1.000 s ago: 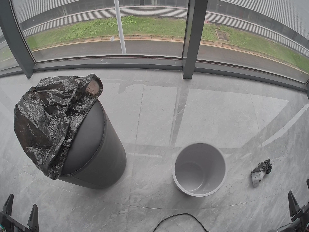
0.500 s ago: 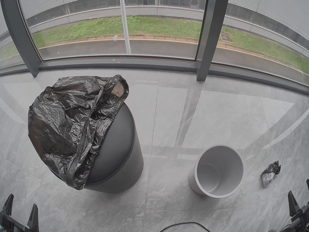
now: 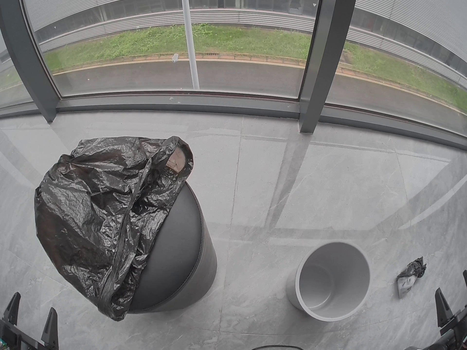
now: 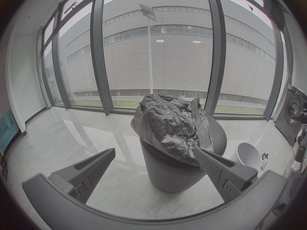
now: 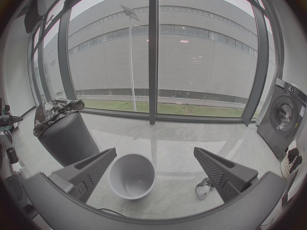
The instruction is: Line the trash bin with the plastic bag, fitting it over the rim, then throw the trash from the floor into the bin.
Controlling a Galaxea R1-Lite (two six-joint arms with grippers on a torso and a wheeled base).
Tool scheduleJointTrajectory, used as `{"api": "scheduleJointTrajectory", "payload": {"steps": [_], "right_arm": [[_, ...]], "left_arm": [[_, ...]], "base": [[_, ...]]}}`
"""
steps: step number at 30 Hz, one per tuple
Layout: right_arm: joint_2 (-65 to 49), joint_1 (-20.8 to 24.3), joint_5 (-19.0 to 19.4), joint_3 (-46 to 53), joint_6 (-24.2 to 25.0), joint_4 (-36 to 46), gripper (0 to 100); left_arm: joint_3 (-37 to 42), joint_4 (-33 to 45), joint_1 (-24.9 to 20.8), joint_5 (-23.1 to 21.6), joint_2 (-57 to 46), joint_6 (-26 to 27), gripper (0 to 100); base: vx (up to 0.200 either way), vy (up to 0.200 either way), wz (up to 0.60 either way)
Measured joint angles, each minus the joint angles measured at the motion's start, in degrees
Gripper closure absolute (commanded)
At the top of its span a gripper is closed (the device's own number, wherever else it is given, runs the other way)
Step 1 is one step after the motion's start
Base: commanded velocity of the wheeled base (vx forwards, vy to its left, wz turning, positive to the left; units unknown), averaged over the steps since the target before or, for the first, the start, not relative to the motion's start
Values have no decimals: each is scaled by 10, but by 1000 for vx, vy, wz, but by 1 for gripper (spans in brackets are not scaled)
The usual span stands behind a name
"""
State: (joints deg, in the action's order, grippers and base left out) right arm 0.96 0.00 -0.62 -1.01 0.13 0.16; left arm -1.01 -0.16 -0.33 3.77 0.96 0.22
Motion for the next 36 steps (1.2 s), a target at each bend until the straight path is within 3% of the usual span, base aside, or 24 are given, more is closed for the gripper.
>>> {"api": "scheduleJointTrajectory", "payload": {"steps": [14, 22, 27, 32, 36], "right_arm": [[0, 0, 0, 0, 2, 0, 0], [0, 1, 0, 0, 2, 0, 0], [0, 1, 0, 0, 3, 0, 0], [0, 1, 0, 0, 3, 0, 0], [0, 1, 0, 0, 3, 0, 0]], "left_arm": [[0, -4, 0, 1, 0, -4, 0], [-32, -23, -1, -30, 13, -5, 0], [-132, 16, -25, -99, 73, -26, 0], [-199, 146, -78, -175, 155, -66, 0], [-221, 203, -113, -216, 231, -121, 0]], "base": [[0, 0, 0], [0, 0, 0], [0, 0, 0], [0, 0, 0], [0, 0, 0]]}}
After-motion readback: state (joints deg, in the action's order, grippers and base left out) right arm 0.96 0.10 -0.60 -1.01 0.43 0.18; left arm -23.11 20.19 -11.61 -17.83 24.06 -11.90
